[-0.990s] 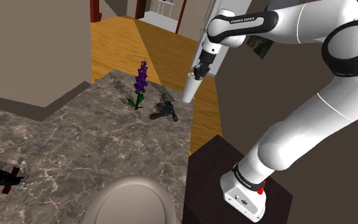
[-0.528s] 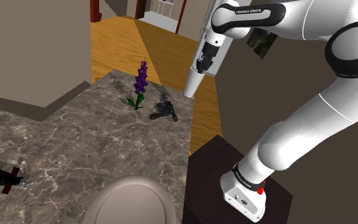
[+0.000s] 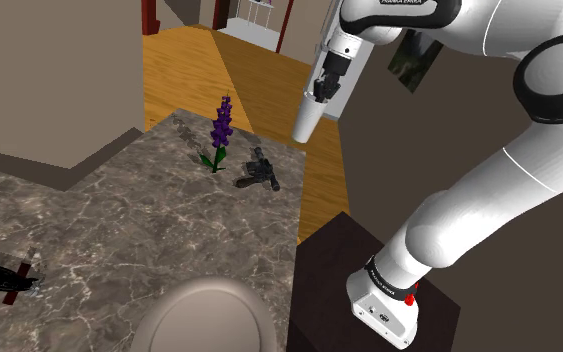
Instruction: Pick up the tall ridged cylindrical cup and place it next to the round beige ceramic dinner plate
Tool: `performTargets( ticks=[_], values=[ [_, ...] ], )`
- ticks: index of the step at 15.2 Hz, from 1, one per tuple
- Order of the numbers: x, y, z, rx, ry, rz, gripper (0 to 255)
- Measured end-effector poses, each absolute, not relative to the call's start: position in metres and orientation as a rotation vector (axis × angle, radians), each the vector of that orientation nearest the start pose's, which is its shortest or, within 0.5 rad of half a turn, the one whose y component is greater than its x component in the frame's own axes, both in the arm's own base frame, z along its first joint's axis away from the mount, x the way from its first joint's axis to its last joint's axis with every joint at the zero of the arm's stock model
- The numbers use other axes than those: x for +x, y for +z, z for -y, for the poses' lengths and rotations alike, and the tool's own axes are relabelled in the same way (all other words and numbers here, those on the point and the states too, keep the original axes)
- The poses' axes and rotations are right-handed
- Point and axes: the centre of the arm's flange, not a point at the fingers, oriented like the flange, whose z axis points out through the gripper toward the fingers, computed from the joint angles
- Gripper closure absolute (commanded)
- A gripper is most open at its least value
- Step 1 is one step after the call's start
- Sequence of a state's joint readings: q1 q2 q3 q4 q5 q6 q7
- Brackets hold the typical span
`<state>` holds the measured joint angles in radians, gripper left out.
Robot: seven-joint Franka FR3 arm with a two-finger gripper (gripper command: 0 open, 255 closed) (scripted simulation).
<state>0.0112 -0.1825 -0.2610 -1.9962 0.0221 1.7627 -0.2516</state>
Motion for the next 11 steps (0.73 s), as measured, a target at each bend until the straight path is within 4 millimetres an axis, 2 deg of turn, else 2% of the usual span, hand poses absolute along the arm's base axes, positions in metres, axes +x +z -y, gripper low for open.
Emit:
performTargets(
  ticks=[11],
  values=[
    [0.482,0.589,0.128,-3.061,0.059,0.004,255]
  ],
)
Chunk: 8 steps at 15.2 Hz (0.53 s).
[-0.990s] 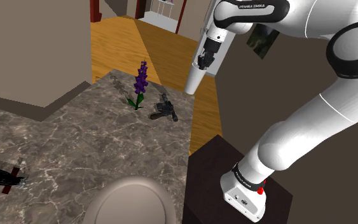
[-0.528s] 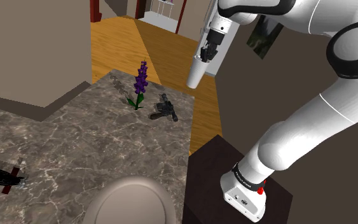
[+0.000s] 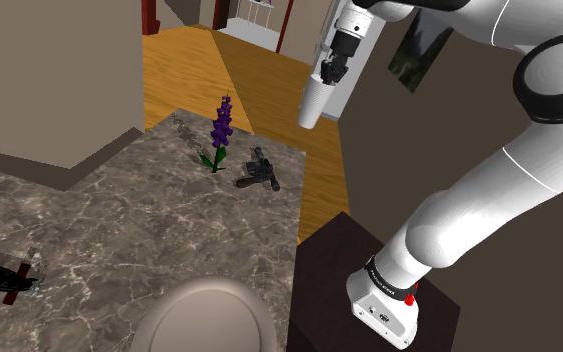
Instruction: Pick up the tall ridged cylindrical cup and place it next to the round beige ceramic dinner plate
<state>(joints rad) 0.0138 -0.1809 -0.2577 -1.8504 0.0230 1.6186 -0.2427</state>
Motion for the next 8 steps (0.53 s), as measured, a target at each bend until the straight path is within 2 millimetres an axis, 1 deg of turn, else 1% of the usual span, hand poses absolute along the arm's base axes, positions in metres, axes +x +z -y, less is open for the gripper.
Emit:
performTargets(
  ticks=[1,3,8],
  values=[
    [0.483,0.593,0.128,-3.061,0.059,0.004,255],
    [0.481,0.598,0.113,-3.060,0.059,0.004,255],
    [0.475,0.598,0.049,-3.061,0.060,0.006,255]
  ],
)
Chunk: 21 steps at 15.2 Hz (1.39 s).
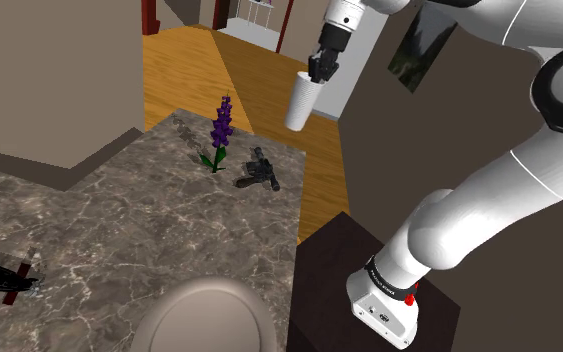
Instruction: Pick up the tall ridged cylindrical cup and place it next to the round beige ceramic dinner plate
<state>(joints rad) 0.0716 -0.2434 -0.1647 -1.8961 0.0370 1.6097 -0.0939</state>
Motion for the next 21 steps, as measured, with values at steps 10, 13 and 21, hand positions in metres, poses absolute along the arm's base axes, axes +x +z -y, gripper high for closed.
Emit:
performTargets(
  ticks=[10,13,21],
  values=[
    [0.468,0.598,-0.082,-3.061,0.060,0.006,255],
    [0.465,0.599,-0.120,-3.061,0.059,0.006,255],
    [0.459,0.602,-0.228,-3.062,0.060,0.006,255]
  ],
)
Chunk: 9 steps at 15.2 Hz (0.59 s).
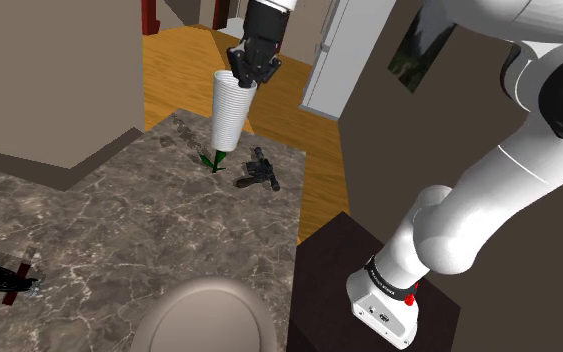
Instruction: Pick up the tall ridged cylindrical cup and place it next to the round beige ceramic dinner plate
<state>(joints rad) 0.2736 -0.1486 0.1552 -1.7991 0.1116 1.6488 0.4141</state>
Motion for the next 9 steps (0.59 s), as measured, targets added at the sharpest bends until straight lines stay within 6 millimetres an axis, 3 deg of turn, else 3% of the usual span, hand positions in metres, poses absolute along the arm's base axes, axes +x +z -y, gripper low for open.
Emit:
performTargets(
  ticks=[9],
  values=[
    [0.452,0.601,-0.344,-3.061,0.060,0.006,255]
  ],
)
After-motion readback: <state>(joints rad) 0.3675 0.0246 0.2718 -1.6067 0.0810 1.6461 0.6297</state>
